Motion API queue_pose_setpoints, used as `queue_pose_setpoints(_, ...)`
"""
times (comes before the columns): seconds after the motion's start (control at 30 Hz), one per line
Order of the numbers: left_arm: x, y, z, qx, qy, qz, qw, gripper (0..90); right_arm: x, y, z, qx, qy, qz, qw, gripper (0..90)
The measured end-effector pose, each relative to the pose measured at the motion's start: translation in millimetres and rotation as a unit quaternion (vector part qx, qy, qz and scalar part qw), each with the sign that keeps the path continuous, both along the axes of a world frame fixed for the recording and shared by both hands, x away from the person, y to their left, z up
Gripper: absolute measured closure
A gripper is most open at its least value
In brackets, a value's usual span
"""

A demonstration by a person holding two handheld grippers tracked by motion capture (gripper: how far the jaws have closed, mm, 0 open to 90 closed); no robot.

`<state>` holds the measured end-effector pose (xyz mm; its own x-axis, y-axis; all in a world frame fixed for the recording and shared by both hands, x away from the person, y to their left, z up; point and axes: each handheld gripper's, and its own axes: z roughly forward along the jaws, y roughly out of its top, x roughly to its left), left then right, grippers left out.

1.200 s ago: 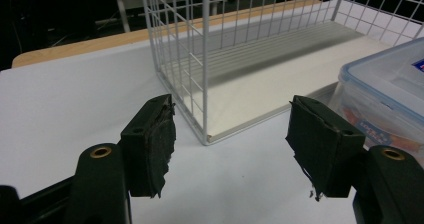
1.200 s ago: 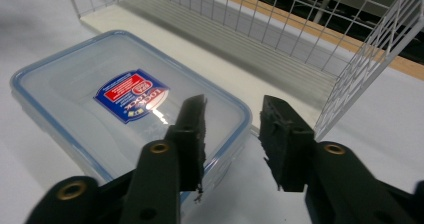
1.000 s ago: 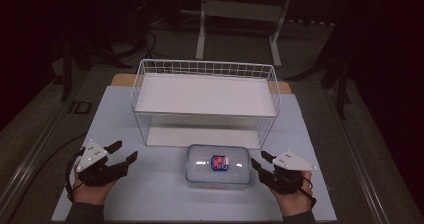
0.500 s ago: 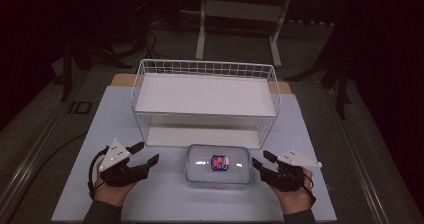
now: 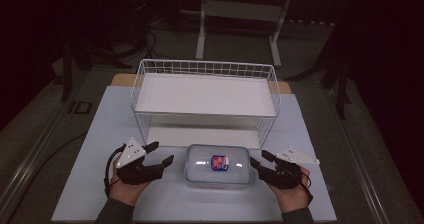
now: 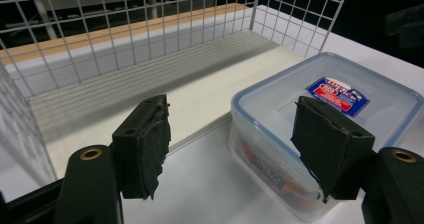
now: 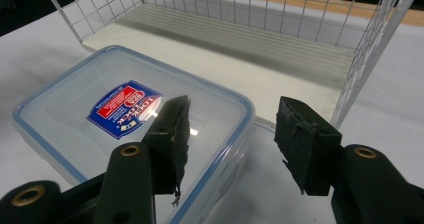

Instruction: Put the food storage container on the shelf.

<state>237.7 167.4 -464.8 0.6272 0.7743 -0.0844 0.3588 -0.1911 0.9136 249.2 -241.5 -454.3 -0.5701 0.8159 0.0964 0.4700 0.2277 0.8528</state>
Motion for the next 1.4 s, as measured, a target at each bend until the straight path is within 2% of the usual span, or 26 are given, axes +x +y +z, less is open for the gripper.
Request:
queue_pose_setpoints(0.17, 4.5, -6.5, -1.9, -0.002, 0.007, -0.005, 1.0000, 30.1, 1.1, 1.1, -5.2, 0.000, 0.009, 0.001, 1.0000, 45.5)
queue_pose_setpoints(0.37, 9.8, -15.9, -6.5, 0.000, 0.020, -0.008, 0.9998, 28.6, 5.9, -3.8, -11.3, 0.031, 0.029, -0.004, 0.9991, 44.2)
queue_pose_setpoints(0.7, 20.3, -32.0, -17.2, -0.005, 0.048, -0.012, 0.9988, 24.5, 15.7, -5.5, -19.4, 0.054, 0.055, -0.005, 0.9970, 42.4)
queue_pose_setpoints(0.93, 26.5, -43.6, -25.2, -0.006, 0.081, -0.030, 0.9962, 20.5, 22.7, 0.7, -28.1, 0.061, 0.079, 0.000, 0.9950, 38.9)
queue_pose_setpoints(1.3, 27.9, -55.1, -32.9, -0.009, 0.118, -0.049, 0.9917, 17.2, 20.9, 7.0, -37.2, 0.067, 0.117, 0.014, 0.9908, 32.2)
queue_pose_setpoints(1.4, 28.3, -59.0, -35.9, -0.004, 0.131, -0.052, 0.9900, 17.2, 21.7, 5.4, -40.4, 0.078, 0.133, 0.014, 0.9879, 29.5)
